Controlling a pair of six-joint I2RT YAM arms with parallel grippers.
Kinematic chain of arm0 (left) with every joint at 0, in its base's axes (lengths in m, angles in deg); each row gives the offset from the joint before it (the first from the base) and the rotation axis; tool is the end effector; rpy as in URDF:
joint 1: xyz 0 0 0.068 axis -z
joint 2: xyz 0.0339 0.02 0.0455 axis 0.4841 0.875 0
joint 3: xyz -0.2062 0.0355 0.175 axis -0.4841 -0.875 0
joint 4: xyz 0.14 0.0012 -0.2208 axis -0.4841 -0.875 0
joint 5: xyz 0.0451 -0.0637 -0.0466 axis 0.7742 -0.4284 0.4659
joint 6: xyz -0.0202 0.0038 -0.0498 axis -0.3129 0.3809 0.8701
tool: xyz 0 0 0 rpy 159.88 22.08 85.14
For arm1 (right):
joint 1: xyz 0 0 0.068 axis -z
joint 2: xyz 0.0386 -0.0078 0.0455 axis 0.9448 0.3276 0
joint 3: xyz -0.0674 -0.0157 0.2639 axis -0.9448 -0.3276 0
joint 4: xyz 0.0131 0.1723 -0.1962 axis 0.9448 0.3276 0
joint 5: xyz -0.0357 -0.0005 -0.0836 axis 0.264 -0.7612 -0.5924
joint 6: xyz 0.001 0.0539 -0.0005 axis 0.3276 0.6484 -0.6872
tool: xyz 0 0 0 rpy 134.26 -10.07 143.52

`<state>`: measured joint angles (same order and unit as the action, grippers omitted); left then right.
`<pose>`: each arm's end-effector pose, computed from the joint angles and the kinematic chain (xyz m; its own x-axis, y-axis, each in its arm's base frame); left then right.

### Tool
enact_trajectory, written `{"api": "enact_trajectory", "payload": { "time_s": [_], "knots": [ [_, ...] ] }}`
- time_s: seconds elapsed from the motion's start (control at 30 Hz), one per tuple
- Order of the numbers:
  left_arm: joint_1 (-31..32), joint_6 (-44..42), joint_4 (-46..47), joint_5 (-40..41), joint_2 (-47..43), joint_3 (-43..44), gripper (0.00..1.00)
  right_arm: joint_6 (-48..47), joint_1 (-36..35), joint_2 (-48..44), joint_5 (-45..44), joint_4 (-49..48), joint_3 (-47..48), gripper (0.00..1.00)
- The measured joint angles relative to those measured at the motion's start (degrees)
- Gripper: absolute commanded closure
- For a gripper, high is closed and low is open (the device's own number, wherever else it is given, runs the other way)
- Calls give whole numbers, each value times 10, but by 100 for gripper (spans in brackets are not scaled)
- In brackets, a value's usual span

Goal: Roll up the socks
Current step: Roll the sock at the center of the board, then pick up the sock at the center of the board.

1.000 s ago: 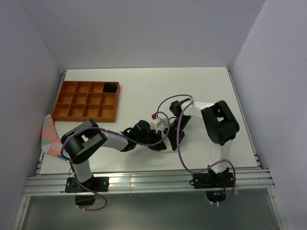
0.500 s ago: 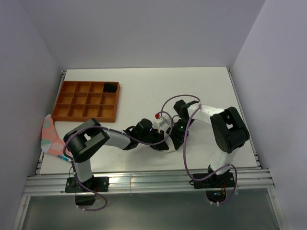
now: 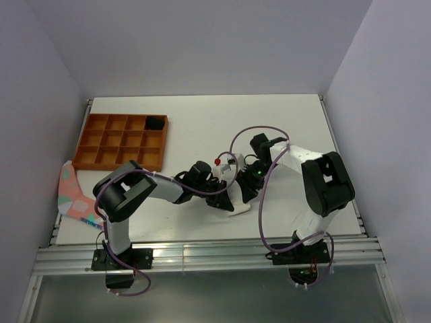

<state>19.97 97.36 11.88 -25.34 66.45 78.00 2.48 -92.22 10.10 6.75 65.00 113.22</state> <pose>0.2112 -0.2739 0.1082 -0.8854 0.2558 -0.3881 0.4641 0.4398 -0.7689 0.2615 0.1259 0.1628 -0.5433 -0.7342 -0.4071 -0.8148 0.3443 0.4664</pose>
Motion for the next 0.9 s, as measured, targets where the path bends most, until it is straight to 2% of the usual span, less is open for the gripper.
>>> {"api": "enact_trajectory", "payload": {
  "time_s": [0.53,0.9],
  "knots": [
    [-7,42,-57,-11,6,23,100,-54,22,83,73,75,47,36],
    [-7,133,-32,14,2,3,100,-91,30,137,123,158,74,35]
  ]
}}
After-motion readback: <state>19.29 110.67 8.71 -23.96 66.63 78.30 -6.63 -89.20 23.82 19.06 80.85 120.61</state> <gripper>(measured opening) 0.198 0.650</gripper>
